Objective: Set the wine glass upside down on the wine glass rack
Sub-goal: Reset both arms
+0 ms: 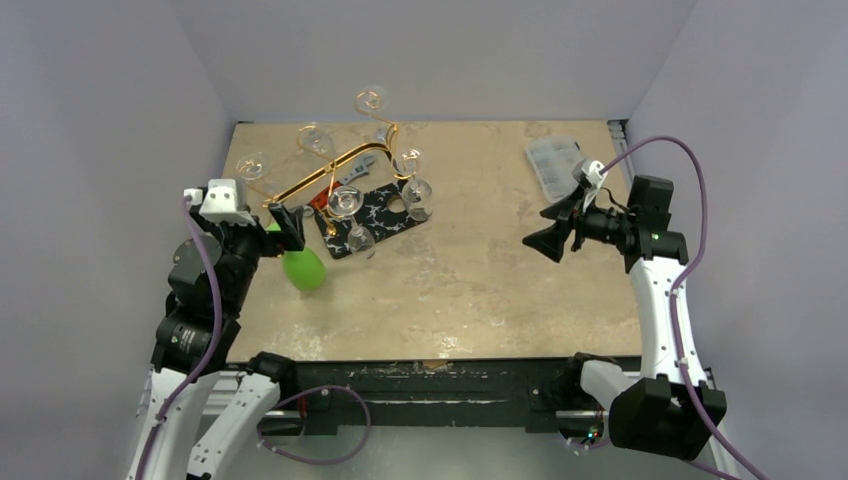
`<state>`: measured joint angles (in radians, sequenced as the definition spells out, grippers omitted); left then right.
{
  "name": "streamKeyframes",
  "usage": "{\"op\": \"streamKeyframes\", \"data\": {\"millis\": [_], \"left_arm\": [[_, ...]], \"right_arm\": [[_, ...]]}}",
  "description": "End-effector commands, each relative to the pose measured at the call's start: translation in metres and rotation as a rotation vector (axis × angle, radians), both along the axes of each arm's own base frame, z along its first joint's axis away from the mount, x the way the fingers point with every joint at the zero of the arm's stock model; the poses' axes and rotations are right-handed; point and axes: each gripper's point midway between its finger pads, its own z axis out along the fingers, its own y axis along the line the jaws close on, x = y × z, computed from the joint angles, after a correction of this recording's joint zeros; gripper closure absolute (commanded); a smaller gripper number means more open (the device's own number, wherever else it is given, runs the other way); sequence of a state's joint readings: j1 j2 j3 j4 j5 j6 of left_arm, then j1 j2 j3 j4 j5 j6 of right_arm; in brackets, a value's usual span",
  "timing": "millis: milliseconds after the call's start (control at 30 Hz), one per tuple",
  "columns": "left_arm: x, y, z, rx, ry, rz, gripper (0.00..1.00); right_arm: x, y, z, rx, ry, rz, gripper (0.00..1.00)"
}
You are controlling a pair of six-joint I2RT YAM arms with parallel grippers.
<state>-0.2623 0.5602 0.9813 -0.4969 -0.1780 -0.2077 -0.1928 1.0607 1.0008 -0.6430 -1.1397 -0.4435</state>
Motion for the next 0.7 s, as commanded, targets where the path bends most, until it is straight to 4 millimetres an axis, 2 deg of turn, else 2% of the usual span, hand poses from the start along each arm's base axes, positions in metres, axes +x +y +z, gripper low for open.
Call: {"op": "streamKeyframes", "data": {"millis": [0,667], "left_arm": [[-0.0025,0.0127,0.0082,-0.002,-0.047,0.062,0.00],[-0.0099,0.0214,0.0064,0.011,-0.067,0.095,0.00]], "right_arm": [[0.0060,-0.0051,0.0142,-0.032,-0.051,-0.017,0.12],[0.0084,-0.0095,0.0197,-0.058,-0.063,-0.051,0.12]]}}
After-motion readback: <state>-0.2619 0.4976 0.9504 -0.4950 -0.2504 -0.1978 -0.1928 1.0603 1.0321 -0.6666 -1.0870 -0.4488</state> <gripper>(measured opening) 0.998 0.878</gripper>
